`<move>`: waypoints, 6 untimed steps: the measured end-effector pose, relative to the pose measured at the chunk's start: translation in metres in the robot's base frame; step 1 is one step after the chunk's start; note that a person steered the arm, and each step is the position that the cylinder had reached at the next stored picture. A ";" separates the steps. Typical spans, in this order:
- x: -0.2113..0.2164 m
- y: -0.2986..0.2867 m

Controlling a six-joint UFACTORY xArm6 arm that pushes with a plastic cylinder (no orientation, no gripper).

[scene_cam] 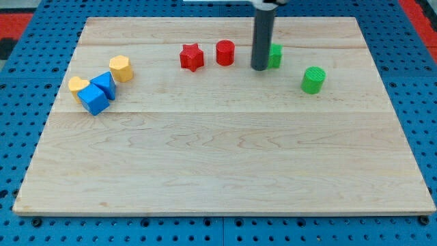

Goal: Slightly move the red star towards up

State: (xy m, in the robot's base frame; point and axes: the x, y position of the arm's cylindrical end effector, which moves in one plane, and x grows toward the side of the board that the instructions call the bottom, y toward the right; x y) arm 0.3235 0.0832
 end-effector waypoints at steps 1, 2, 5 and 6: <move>-0.016 0.011; 0.040 -0.033; 0.033 -0.150; -0.019 -0.158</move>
